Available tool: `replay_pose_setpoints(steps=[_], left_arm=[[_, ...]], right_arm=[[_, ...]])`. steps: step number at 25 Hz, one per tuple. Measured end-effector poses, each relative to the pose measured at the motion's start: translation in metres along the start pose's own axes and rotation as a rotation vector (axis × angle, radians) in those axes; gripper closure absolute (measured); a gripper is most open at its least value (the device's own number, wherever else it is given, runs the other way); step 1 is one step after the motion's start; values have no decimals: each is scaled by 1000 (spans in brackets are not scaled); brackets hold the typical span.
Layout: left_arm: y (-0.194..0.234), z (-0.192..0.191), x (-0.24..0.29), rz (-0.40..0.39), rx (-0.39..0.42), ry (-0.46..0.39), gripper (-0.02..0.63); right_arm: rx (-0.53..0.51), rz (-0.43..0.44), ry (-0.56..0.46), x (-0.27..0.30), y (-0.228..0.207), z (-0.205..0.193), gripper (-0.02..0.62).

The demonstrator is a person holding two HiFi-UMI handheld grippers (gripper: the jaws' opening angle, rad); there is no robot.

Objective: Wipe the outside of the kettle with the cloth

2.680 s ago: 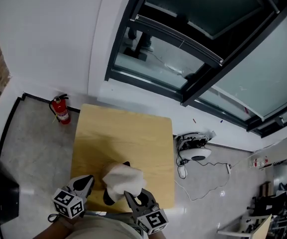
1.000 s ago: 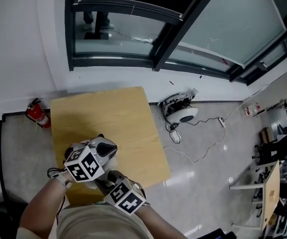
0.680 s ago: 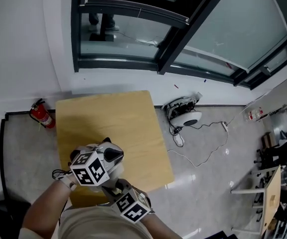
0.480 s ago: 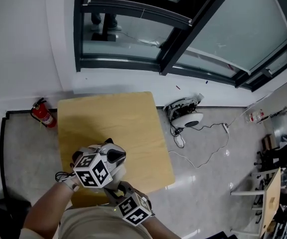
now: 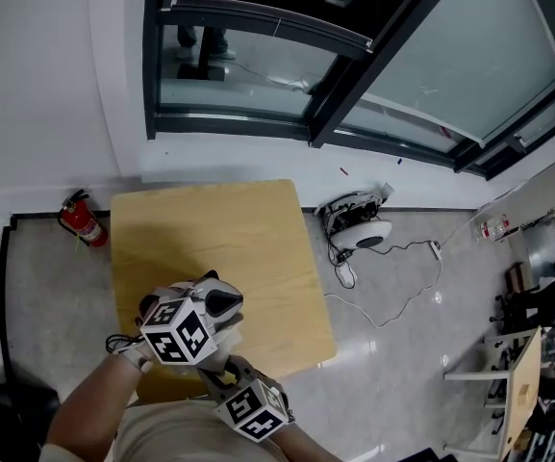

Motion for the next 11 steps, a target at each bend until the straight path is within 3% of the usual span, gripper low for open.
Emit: replay_pose_setpoints(steps=[11], left_arm=[[-6,-2,-1,30,-5,-23,607]], right_arm=[[-1,-34,-26,-4,7,-6,523]])
Point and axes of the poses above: the fingertips, and each gripper's own axes: x forward along the fingers, y to its left, z out of its top, the point moved 7 cm from there along -x, backward along the fingers, and after that the axes turned 11 degrees about -z, right-handed, at the moved point
